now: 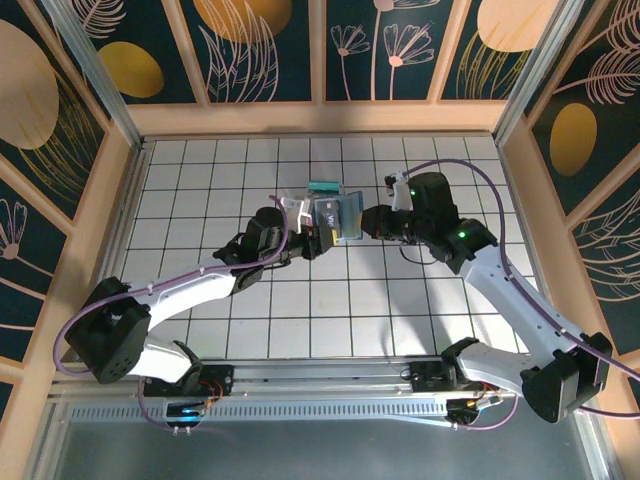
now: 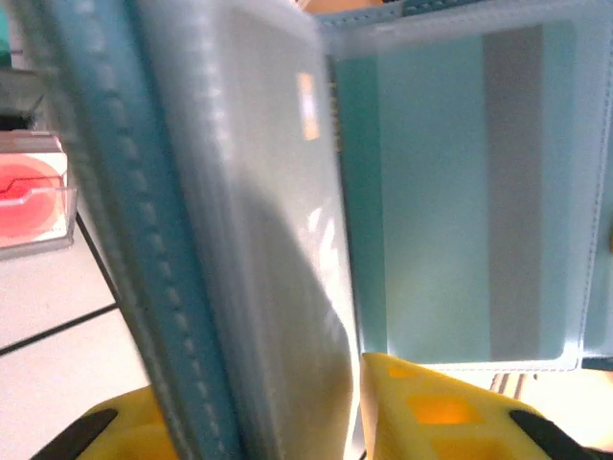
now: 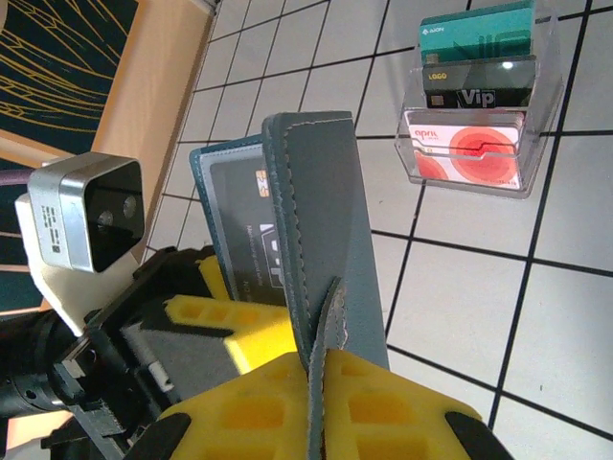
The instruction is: Take the credit cards out of the card holder
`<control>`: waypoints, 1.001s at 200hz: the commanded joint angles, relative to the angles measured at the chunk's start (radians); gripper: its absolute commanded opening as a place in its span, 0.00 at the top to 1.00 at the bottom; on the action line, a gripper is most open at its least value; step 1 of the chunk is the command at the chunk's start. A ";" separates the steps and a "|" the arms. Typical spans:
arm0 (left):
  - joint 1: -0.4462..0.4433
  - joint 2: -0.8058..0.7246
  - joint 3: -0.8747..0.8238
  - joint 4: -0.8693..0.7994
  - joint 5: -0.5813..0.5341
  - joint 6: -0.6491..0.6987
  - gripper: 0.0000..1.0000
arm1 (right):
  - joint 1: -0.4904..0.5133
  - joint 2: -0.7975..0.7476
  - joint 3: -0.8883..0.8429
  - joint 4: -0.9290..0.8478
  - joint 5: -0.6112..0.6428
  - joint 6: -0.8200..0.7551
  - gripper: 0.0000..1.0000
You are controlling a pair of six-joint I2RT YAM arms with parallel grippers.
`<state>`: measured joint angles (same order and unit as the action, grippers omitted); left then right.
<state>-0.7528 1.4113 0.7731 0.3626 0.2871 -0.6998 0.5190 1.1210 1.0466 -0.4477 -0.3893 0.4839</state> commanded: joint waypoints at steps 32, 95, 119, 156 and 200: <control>0.003 -0.036 -0.042 0.135 0.071 -0.051 1.00 | -0.022 -0.062 -0.066 0.195 -0.072 0.036 0.93; 0.001 -0.093 -0.086 0.207 0.094 -0.079 1.00 | -0.069 -0.108 -0.137 0.291 -0.097 0.078 0.79; 0.002 -0.097 -0.090 0.211 0.090 -0.086 1.00 | -0.089 -0.121 -0.169 0.351 -0.146 0.106 0.89; 0.001 -0.079 -0.089 0.220 0.089 -0.097 1.00 | -0.099 -0.117 -0.214 0.471 -0.244 0.171 0.89; 0.002 -0.064 -0.087 0.228 0.093 -0.102 1.00 | -0.100 -0.105 -0.235 0.549 -0.295 0.207 0.91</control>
<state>-0.7509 1.3399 0.6895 0.5236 0.3584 -0.7914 0.4183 1.0161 0.8307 -0.0166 -0.6029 0.6464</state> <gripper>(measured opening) 0.095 0.086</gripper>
